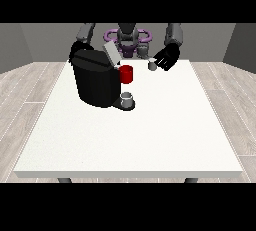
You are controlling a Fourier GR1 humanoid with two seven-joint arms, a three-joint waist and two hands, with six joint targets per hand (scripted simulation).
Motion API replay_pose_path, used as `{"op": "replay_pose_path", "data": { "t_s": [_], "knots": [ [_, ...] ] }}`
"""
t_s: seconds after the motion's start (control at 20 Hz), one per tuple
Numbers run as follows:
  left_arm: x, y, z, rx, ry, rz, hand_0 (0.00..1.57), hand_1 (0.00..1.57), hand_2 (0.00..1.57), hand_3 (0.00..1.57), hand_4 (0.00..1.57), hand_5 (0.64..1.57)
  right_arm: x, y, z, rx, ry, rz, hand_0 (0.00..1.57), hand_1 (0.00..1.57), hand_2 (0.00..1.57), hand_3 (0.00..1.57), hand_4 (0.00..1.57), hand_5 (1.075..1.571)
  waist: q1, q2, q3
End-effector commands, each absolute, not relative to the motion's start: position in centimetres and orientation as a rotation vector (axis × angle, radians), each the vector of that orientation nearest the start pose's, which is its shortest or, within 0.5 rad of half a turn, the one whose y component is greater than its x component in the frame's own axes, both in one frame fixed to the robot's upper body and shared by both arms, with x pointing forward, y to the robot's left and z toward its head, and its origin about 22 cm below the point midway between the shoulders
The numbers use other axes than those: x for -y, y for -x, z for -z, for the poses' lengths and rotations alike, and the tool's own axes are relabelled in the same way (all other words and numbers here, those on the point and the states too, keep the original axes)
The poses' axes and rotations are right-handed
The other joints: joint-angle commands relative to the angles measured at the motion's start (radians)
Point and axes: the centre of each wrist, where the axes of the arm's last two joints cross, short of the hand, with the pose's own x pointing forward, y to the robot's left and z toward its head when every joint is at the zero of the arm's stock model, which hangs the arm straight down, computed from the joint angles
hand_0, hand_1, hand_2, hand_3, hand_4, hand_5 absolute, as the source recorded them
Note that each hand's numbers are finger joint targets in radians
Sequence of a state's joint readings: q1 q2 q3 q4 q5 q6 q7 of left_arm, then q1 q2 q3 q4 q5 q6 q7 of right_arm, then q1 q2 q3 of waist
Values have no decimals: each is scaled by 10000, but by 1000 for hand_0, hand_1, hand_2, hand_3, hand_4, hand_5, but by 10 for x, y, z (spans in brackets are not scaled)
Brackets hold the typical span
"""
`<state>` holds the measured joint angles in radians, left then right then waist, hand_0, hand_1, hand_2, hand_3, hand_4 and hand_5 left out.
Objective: Insert the coffee pod into the coffee machine and close the lid
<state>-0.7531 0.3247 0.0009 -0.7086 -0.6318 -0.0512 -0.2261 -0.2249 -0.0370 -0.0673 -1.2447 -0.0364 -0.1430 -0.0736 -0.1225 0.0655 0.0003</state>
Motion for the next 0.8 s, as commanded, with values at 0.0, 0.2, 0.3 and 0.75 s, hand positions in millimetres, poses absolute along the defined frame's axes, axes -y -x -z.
{"op": "replay_pose_path", "data": {
  "t_s": [0.0, 0.2, 0.3, 0.75],
  "knots": [
    [-269, -423, -83, 15120, -5840, 9322, 1252, 1252, 1329, 1292, 573, 1571, 230, -299, 7, 15422, 595, 505, 0, 0, 0, 0, 497, 1571, -464, -62, -4],
    [-270, -429, -103, 15782, -6207, 9290, 1252, 1252, 1329, 1292, 573, 1571, 228, -303, 6, 16069, 654, 853, 0, 0, 0, 0, 496, 1571, -514, 491, -3],
    [-295, -437, -146, 16088, -6215, 9156, 1272, 1272, 1342, 1293, 548, 1571, 231, -304, 8, 16316, 583, 602, 0, 0, 0, 0, 489, 1571, -525, 802, -2],
    [-285, -448, -177, 16194, -6902, 8192, 1209, 1209, 1245, 1188, 486, 1571, 213, -301, -13, 16264, 454, 170, 0, 0, 0, 0, 506, 1571, -1462, 645, -4]
  ]
}}
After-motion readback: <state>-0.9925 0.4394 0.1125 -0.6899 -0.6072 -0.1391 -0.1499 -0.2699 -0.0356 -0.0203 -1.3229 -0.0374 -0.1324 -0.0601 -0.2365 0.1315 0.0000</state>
